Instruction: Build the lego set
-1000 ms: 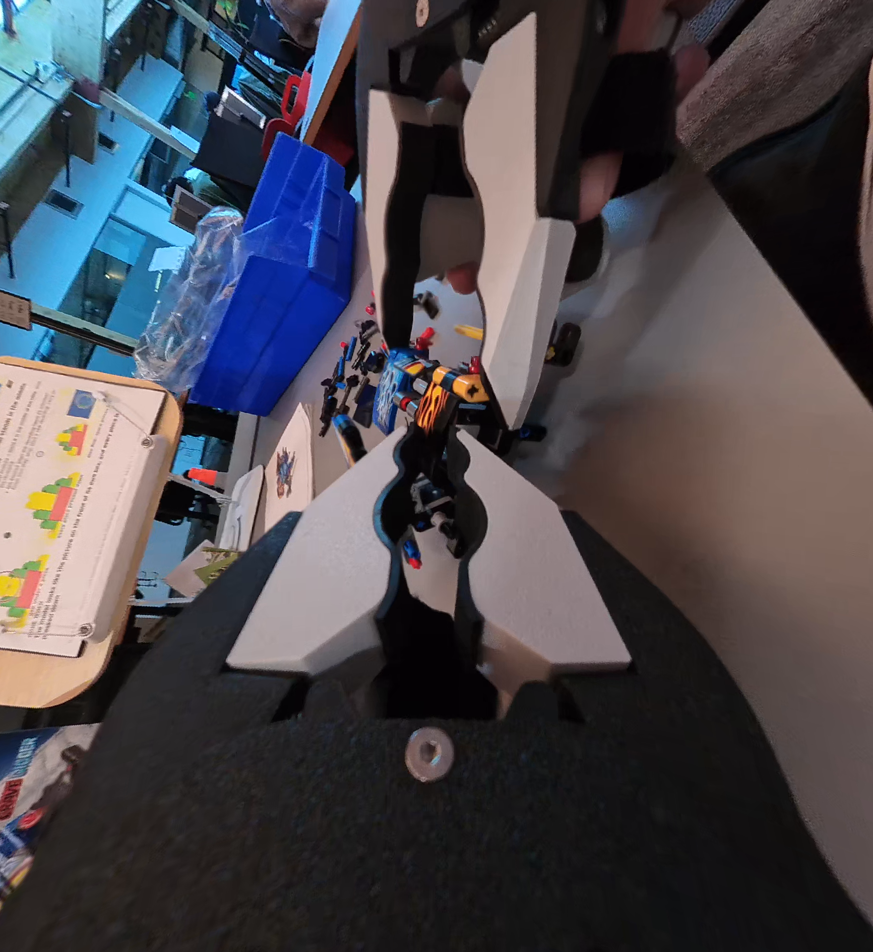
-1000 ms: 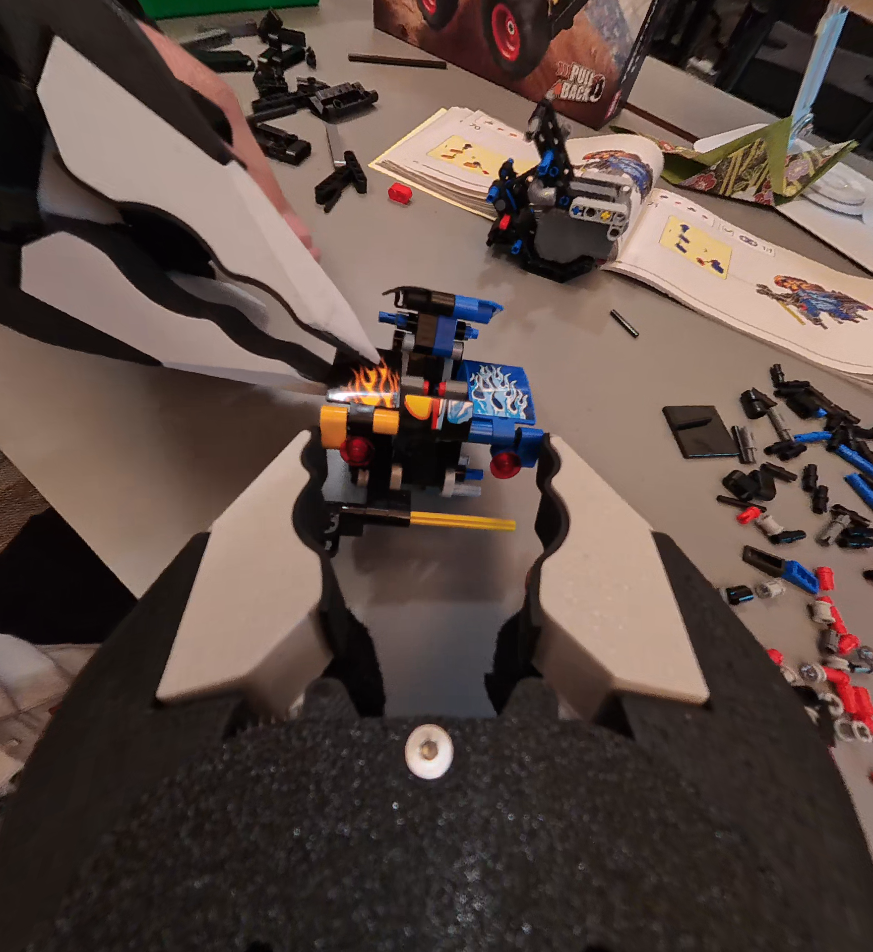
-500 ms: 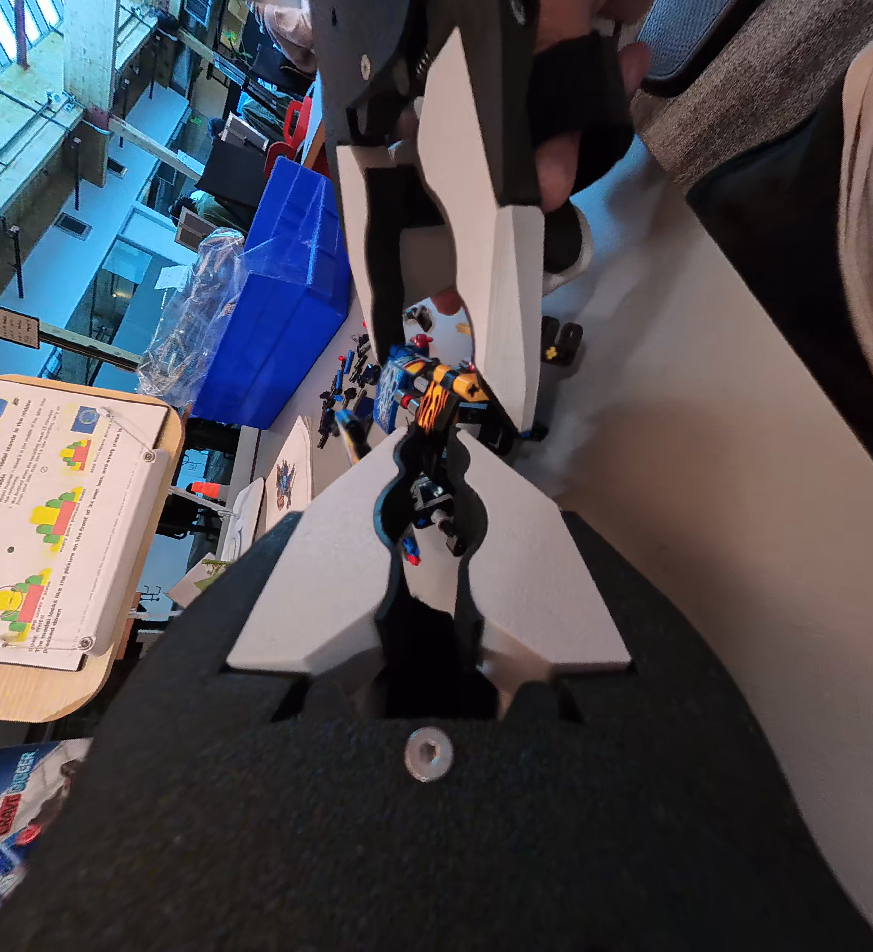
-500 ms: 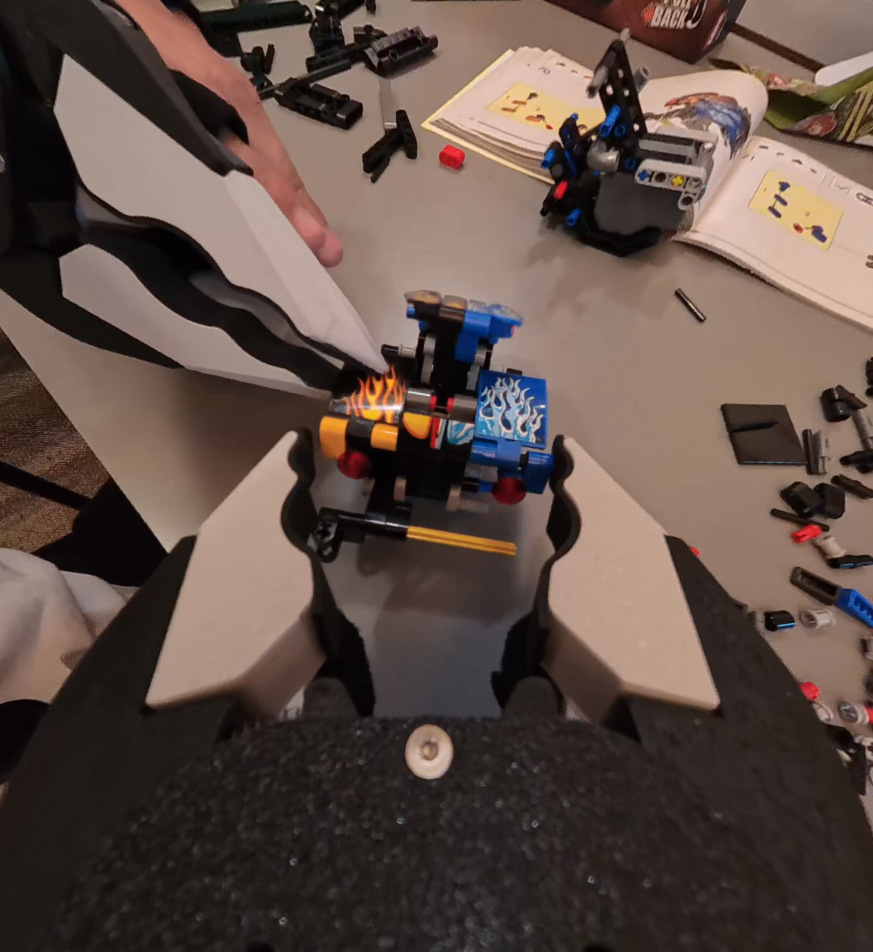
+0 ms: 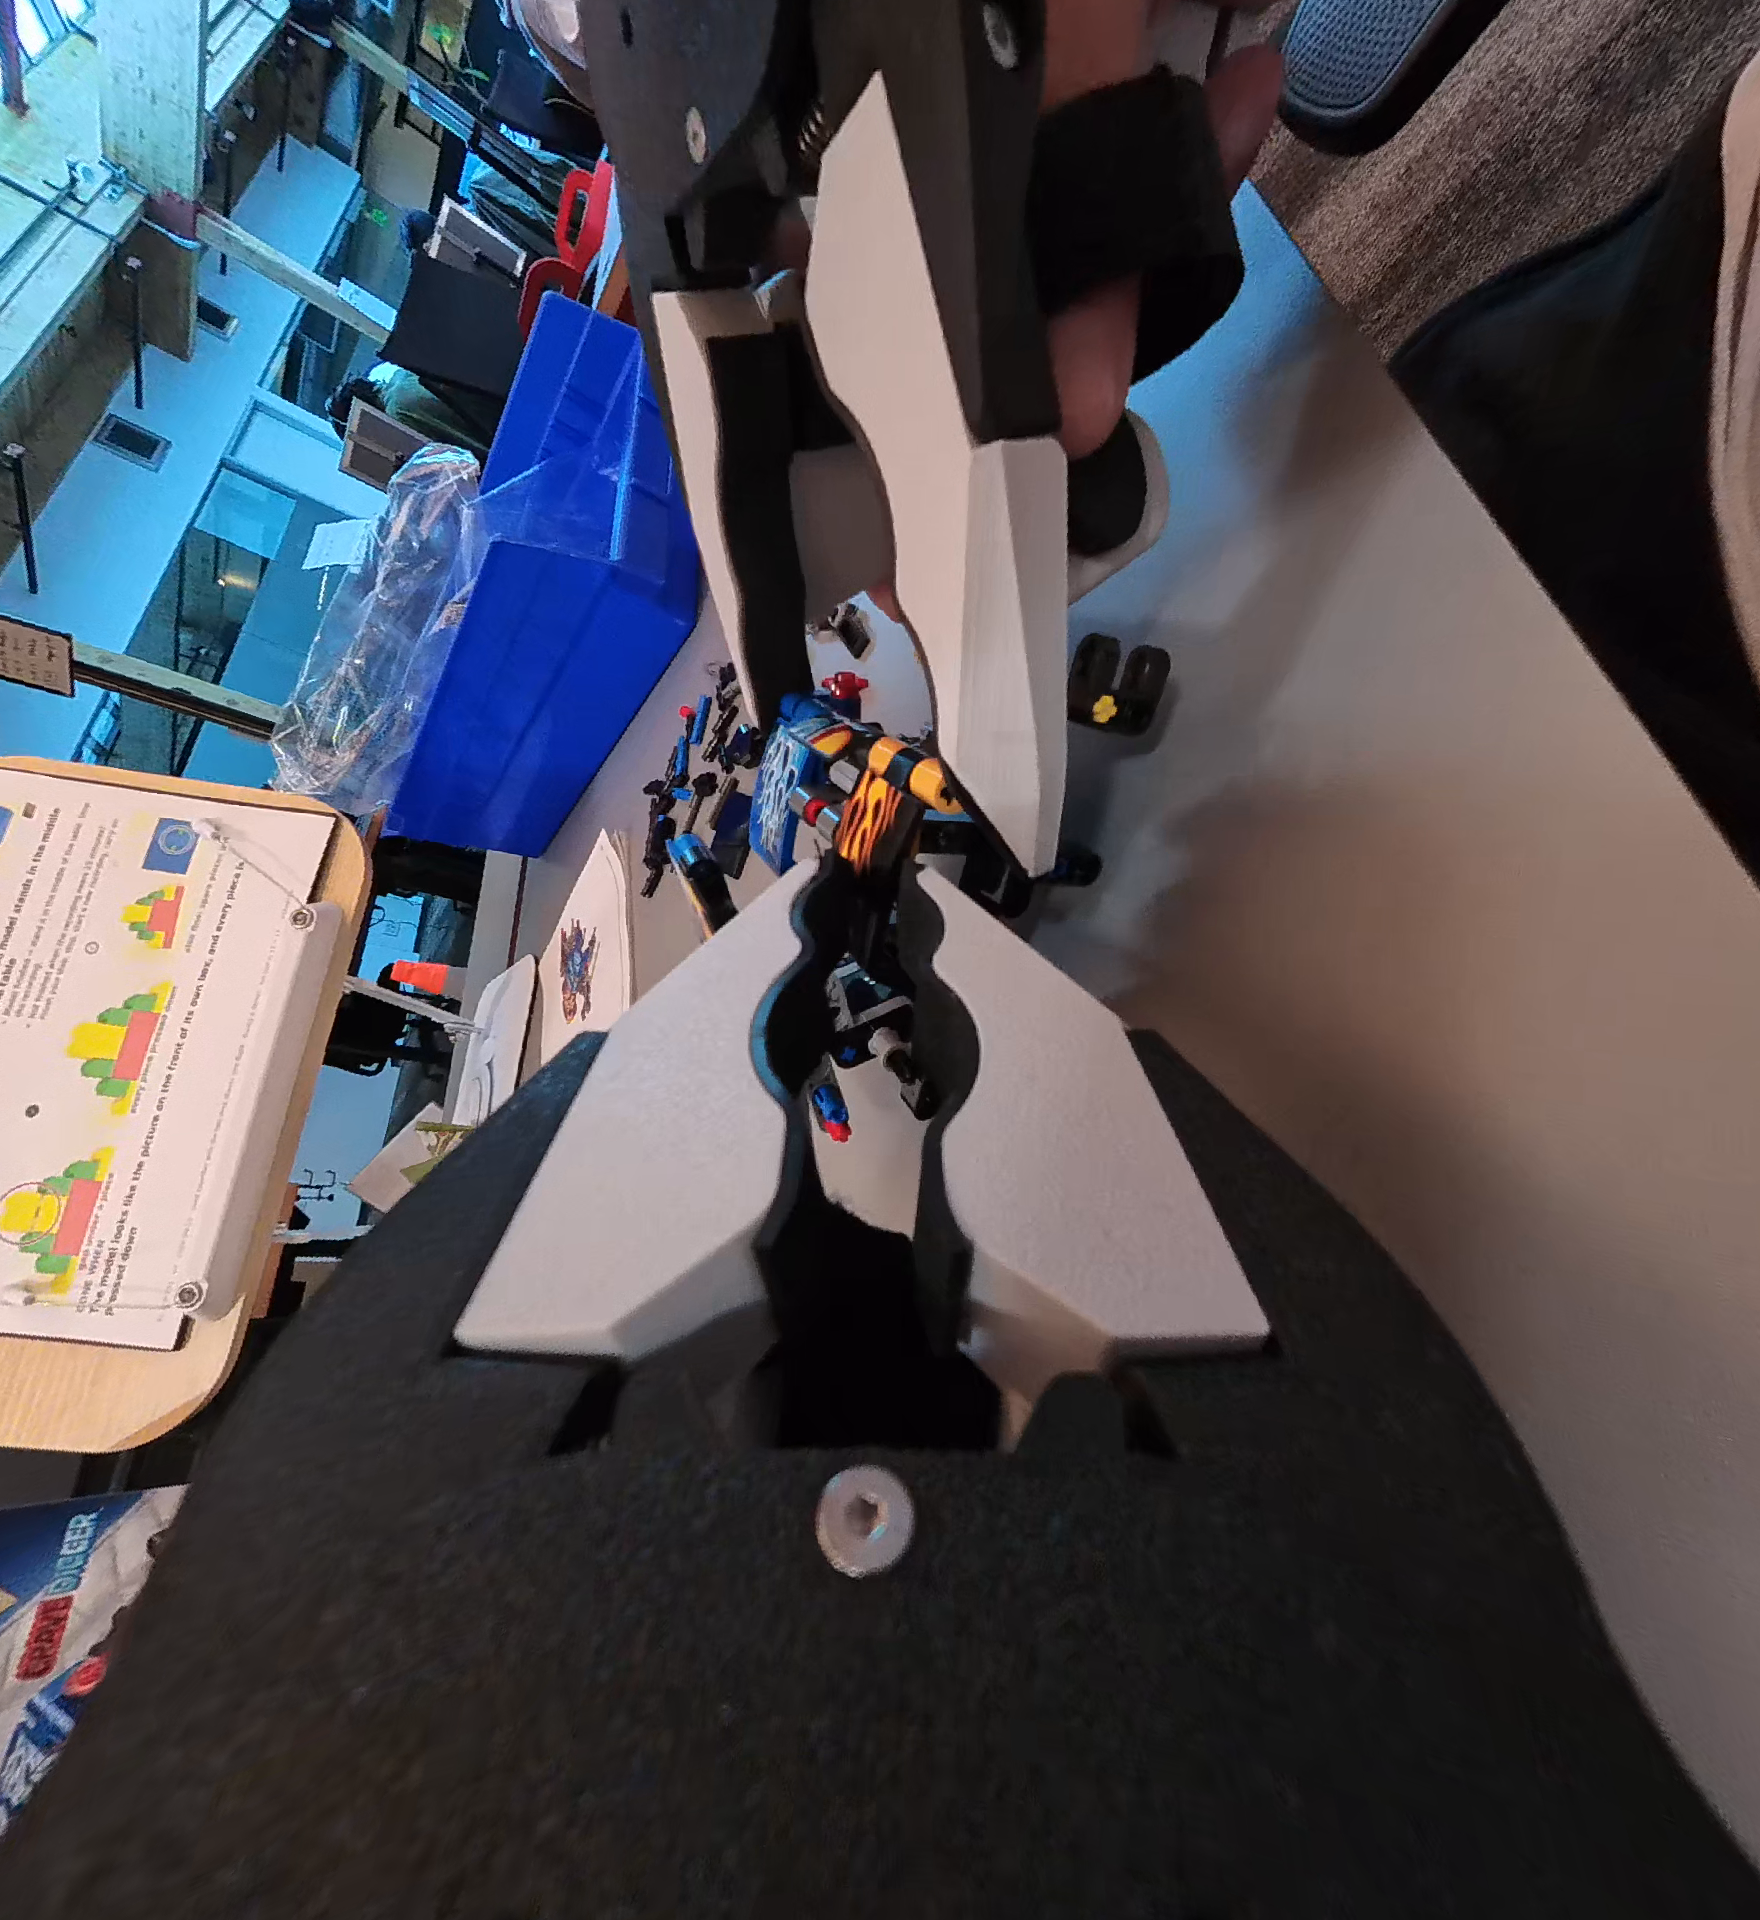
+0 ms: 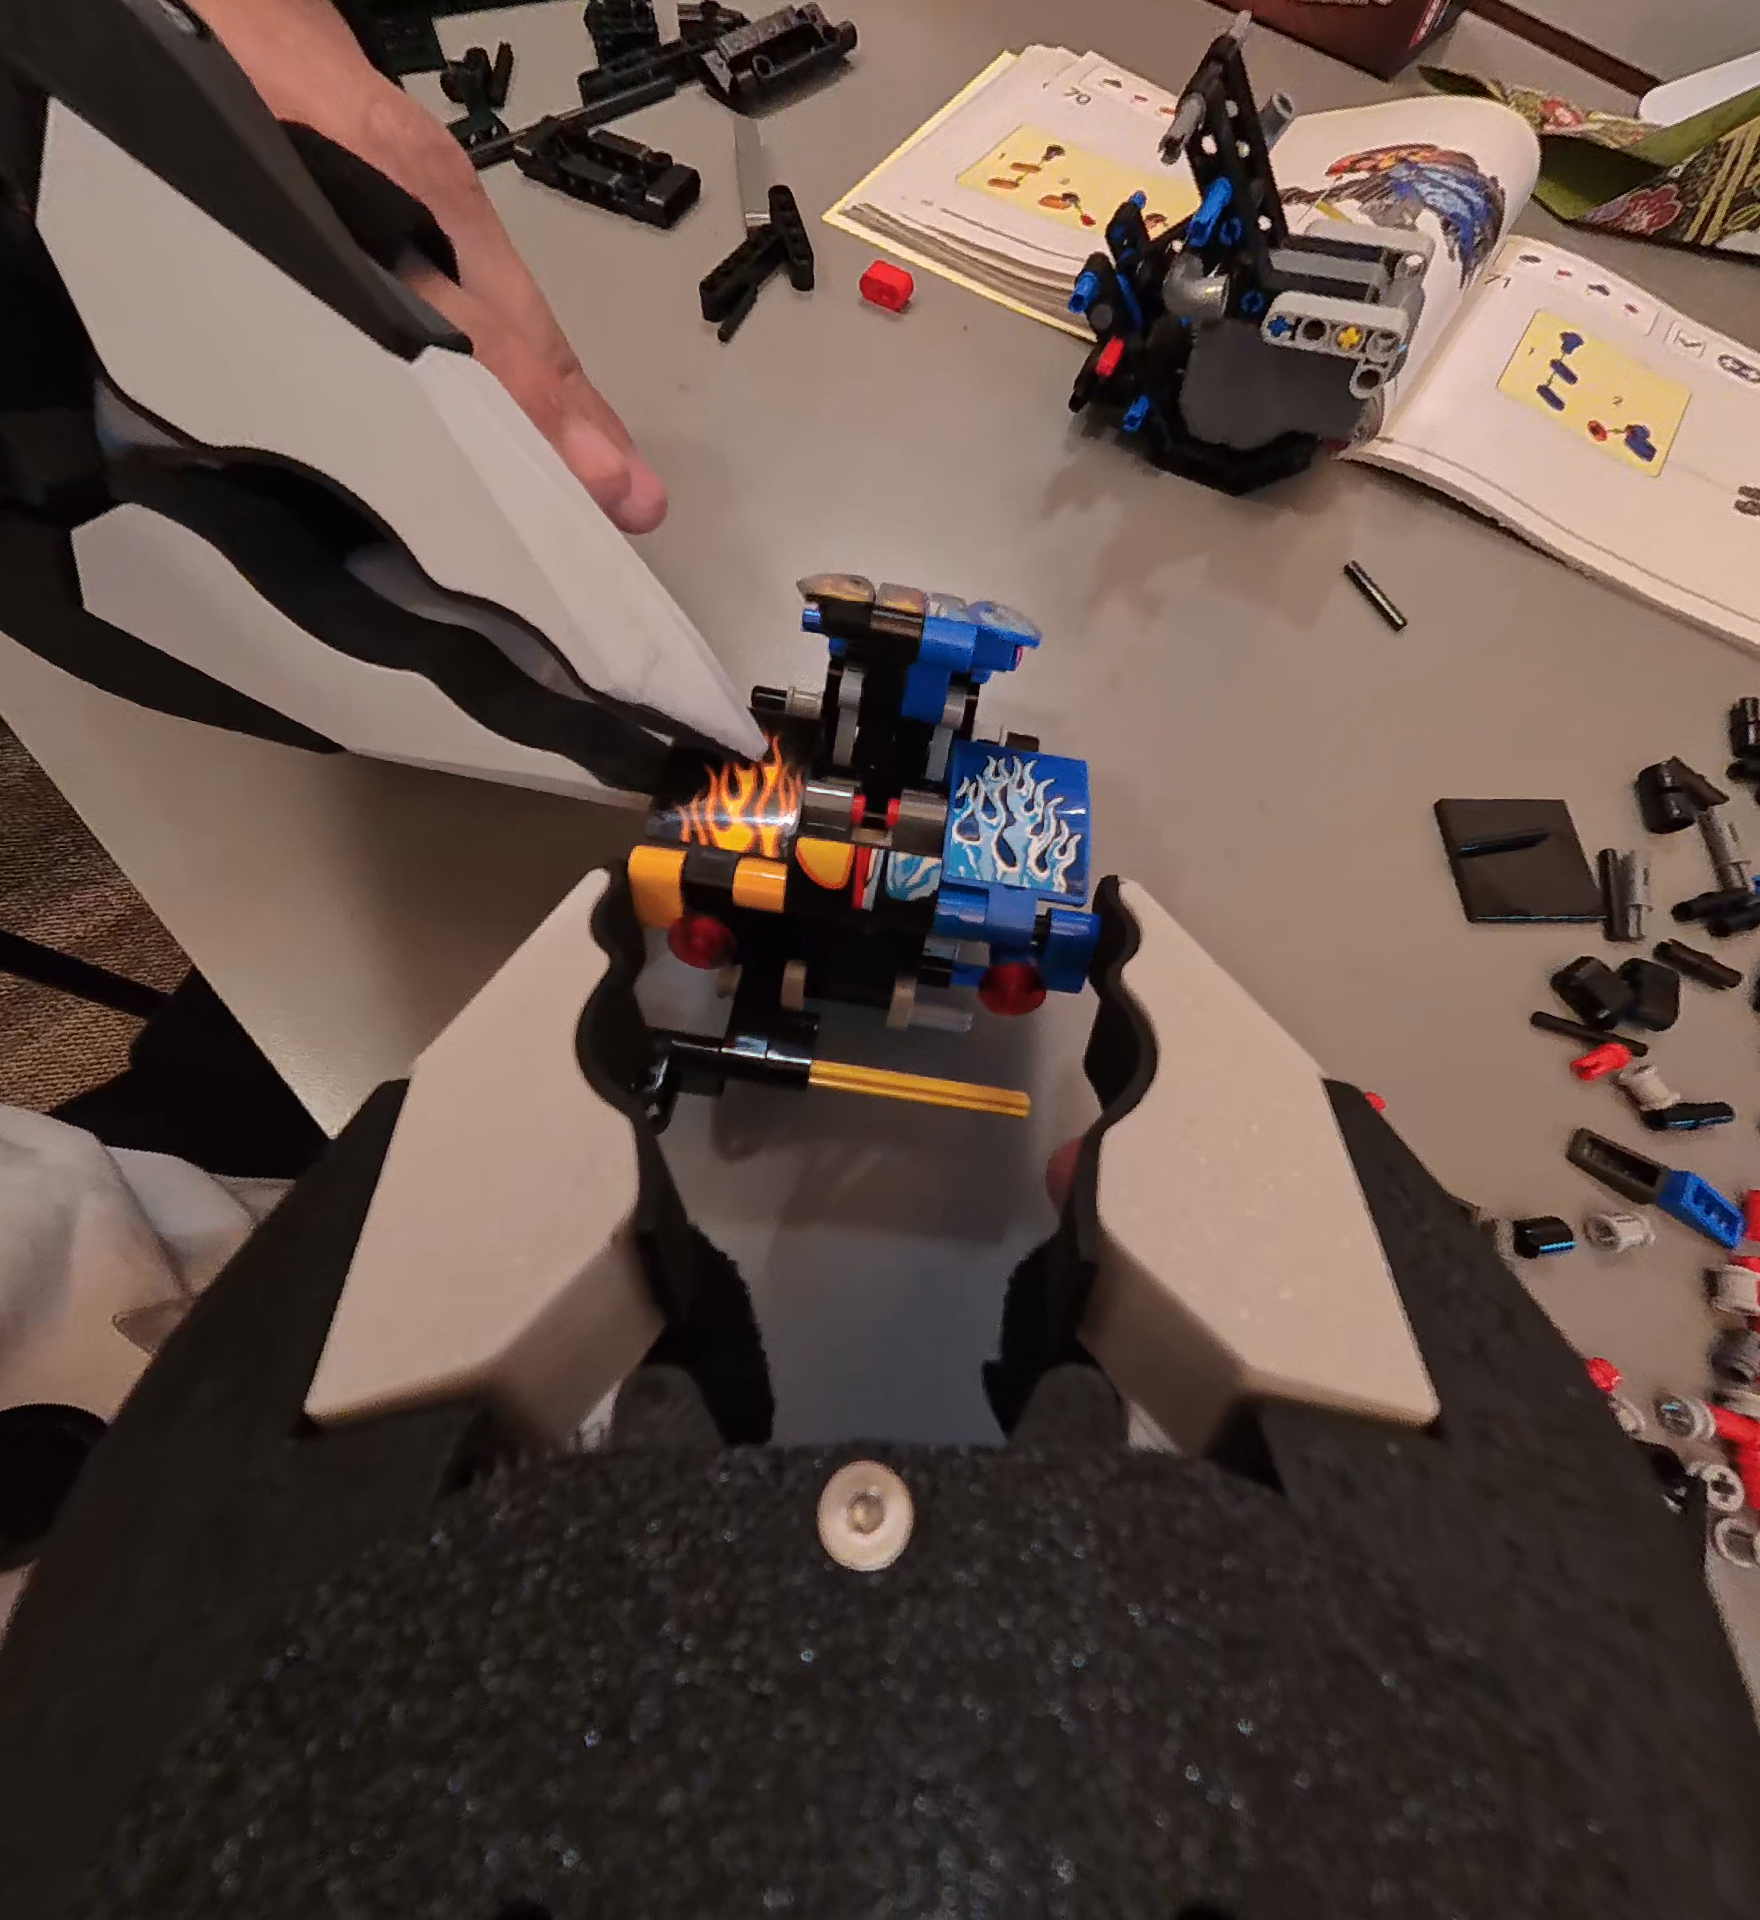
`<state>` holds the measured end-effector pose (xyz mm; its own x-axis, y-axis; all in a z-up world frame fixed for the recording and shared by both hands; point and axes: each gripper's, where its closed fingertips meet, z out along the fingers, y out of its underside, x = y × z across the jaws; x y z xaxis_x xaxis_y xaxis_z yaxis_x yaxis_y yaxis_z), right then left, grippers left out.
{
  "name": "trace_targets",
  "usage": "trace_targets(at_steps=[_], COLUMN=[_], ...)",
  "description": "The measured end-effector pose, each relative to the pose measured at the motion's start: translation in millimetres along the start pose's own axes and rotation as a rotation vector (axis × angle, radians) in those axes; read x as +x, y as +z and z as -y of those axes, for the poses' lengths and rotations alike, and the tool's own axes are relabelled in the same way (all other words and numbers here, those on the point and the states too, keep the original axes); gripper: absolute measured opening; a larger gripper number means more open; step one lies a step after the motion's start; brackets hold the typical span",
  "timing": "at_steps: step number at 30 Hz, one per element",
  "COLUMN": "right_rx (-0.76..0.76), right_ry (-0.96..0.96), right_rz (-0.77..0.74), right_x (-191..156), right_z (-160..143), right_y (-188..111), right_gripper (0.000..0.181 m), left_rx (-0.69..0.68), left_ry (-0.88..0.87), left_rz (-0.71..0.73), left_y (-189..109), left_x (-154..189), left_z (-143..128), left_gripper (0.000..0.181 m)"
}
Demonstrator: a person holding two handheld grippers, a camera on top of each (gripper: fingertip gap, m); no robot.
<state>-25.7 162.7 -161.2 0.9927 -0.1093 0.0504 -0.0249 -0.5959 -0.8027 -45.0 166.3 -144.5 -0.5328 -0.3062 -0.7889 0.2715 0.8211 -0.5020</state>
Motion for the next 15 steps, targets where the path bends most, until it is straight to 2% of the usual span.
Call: trace_targets(at_steps=[15], right_rx=[-0.006], right_ry=[0.016], right_rz=[-0.010], right_x=[-0.1], right_z=[-0.9], right_y=[-0.2], right_gripper=[0.083], left_rx=[-0.012], left_ry=[0.018], left_rz=[0.020], left_y=[3.1], left_x=[-0.7], left_z=[1.3], left_gripper=[0.007])
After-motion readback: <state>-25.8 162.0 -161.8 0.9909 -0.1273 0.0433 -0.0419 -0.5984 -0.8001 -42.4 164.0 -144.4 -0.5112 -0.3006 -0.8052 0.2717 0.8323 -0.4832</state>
